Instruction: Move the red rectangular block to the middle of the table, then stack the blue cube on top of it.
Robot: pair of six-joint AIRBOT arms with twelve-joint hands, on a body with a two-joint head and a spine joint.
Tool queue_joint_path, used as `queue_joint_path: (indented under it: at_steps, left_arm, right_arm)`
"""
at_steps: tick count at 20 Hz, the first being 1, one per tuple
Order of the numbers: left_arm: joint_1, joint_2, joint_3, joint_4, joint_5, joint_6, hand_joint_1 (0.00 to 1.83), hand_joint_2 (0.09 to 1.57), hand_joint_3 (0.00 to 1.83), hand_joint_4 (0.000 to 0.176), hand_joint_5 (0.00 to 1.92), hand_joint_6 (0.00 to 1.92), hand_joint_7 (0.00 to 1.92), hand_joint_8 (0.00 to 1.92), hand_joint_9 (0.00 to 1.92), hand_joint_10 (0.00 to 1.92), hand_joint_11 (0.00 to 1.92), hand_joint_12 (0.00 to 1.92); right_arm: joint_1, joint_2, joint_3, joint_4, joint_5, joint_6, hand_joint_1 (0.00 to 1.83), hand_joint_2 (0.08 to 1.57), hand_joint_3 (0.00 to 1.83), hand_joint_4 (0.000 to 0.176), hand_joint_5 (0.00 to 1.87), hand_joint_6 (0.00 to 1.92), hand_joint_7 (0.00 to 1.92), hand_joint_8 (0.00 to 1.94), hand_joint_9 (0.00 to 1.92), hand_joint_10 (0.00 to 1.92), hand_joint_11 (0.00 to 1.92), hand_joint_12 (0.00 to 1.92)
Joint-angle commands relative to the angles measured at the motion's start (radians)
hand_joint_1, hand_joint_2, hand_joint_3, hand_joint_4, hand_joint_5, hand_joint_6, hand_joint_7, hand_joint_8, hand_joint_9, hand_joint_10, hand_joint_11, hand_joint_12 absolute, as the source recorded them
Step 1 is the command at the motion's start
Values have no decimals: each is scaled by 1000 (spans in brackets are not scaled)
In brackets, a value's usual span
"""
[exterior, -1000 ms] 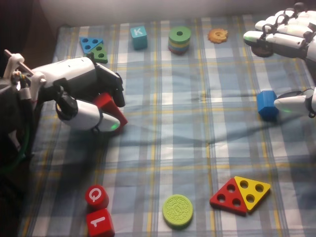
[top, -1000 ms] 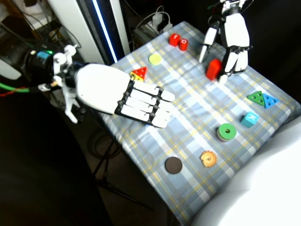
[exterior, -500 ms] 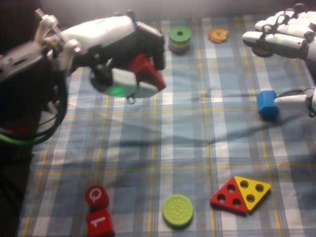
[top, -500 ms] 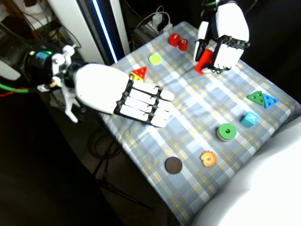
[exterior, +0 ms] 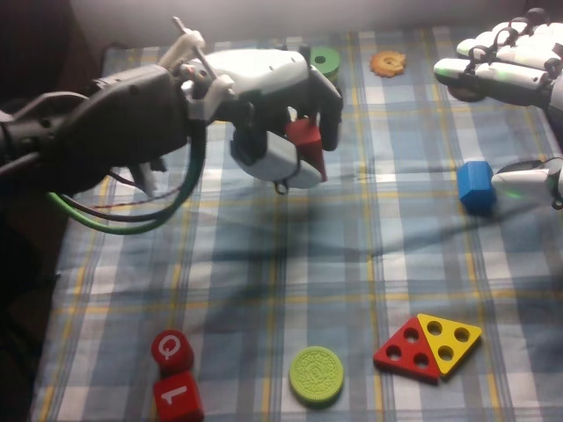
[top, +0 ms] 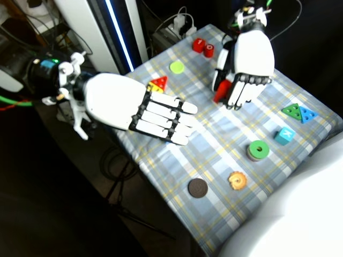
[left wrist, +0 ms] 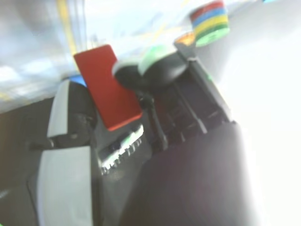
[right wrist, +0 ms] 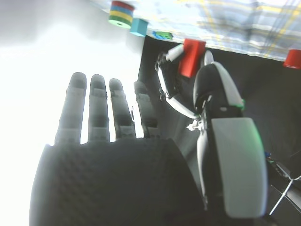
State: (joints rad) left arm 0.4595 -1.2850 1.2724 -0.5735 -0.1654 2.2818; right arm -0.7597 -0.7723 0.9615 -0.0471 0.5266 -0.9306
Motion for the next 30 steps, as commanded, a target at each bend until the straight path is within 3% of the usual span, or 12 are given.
queue_joint_path:
  at_steps: [1,5,7,9,10,14,16,19,23,24,27,30]
  left_arm:
    - [2,-7,11,-12,-76,1,1189,1266,14,0,664,1275,775,1651,952,1841,1030,1921]
    - [16,-17,12,-22,-74,1,1208,1235,0,0,704,1178,833,1510,756,1812,734,1921]
    - [22,-15,2,-16,-80,1,947,1060,0,21,310,402,352,779,114,1382,47,1921]
    - [28,-2,-20,-7,-93,1,965,1035,0,49,319,255,327,608,26,1305,9,1921]
    - [29,10,-35,1,-100,2,992,1023,0,94,325,76,272,221,0,769,0,1598]
    - [38,55,-91,24,-140,1,925,976,0,118,257,2,111,3,0,47,0,490]
    - [43,104,-148,88,-201,-38,766,980,0,168,170,1,3,0,0,1,0,230]
    - [57,192,-228,212,-311,-193,781,1004,11,176,4,0,0,0,0,0,0,1]
    - [110,326,-311,322,-482,-459,168,1308,36,70,0,0,0,0,0,0,0,0]
    - [122,344,-323,329,-507,-486,268,1373,41,14,0,0,0,0,0,0,0,0]
    - [177,400,-354,361,-632,-624,47,1461,12,0,0,0,0,0,0,0,0,0]
    - [223,429,-363,369,-705,-717,59,1466,6,0,0,0,0,0,0,0,0,0]
  right_arm:
    - [3,-1,1,13,120,8,408,1235,6,58,0,0,0,0,0,0,0,0]
    - [0,-1,1,12,124,14,388,1240,6,69,0,0,0,0,0,0,0,0]
    - [-2,-1,1,12,126,16,404,1236,2,60,0,0,0,0,0,0,0,0]
    - [-2,-1,1,12,127,17,397,1238,2,65,0,0,0,0,0,0,0,0]
    - [-2,-1,1,12,127,18,403,1240,3,72,0,0,0,0,0,0,0,0]
    - [-3,-1,1,12,129,22,432,1229,0,94,0,0,0,0,0,0,0,0]
    - [-7,-1,1,12,131,29,468,1215,0,100,0,0,0,0,0,0,0,0]
    - [-13,-2,0,12,132,36,474,1197,0,98,0,0,0,0,0,0,0,0]
    - [-51,-9,16,13,129,79,433,1181,0,10,0,0,0,0,0,0,68,37]
    - [-59,-13,21,13,129,88,473,1175,1,0,0,0,62,14,49,33,13,451]
    - [-93,-33,37,54,129,89,593,1131,0,8,68,19,221,29,1,787,0,1599]
    - [-111,-66,60,94,129,89,655,1109,0,0,157,50,270,41,0,951,0,1614]
